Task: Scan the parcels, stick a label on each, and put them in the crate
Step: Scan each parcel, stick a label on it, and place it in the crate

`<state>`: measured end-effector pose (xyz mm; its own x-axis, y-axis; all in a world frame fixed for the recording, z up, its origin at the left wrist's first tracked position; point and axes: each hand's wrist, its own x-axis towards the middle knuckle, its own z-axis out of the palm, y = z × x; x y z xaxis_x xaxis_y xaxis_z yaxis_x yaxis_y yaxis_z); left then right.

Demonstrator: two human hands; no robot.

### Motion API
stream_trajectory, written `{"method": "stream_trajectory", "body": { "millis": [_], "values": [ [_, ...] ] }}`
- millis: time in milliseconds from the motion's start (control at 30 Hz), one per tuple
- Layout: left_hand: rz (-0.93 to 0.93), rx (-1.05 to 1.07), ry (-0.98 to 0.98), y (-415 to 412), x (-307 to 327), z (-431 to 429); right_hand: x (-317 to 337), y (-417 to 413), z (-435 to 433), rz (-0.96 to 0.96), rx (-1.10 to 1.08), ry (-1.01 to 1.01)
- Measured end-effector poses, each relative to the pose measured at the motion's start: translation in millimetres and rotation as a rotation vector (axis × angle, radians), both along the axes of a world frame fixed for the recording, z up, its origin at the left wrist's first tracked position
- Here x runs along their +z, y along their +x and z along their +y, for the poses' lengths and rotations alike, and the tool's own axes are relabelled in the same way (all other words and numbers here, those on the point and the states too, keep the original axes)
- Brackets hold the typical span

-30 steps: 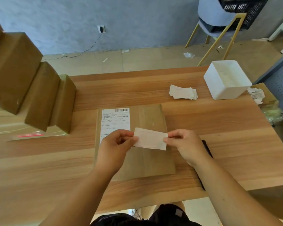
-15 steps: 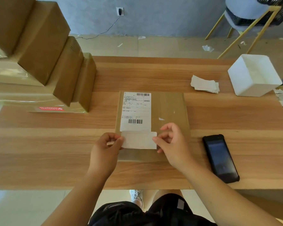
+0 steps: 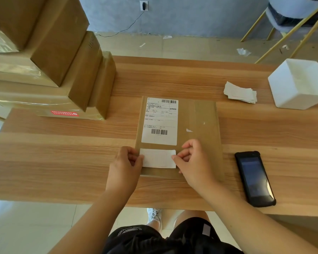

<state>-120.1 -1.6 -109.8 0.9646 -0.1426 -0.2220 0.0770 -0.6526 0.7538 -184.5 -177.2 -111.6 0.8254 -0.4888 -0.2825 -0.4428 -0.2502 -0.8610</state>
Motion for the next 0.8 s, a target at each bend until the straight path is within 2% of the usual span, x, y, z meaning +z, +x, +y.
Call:
{"method": "stream_trajectory", "body": {
  "millis": [133,300,500,600,667,800],
  "values": [
    [-0.054,-0.072,0.033,-1,-4,2,-2,1,0,0.025,0.017,-0.039],
    [-0.134,-0.182,0.055,1,-5,6,5,6,1,0.085,0.129,-0.195],
    [-0.431,-0.437,0.324,0,-1,11,17,4,4,0.162,0.273,-0.566],
    [-0.524,-0.481,0.365,0,-4,17,16,-5,7,0.034,0.379,-0.692],
    [-0.529,-0.509,0.374,-1,-6,19,10,-12,8,-0.008,0.464,-0.773],
    [-0.426,-0.494,0.303,0,-9,23,0,-19,1,0.108,0.475,-0.785]
  ]
}}
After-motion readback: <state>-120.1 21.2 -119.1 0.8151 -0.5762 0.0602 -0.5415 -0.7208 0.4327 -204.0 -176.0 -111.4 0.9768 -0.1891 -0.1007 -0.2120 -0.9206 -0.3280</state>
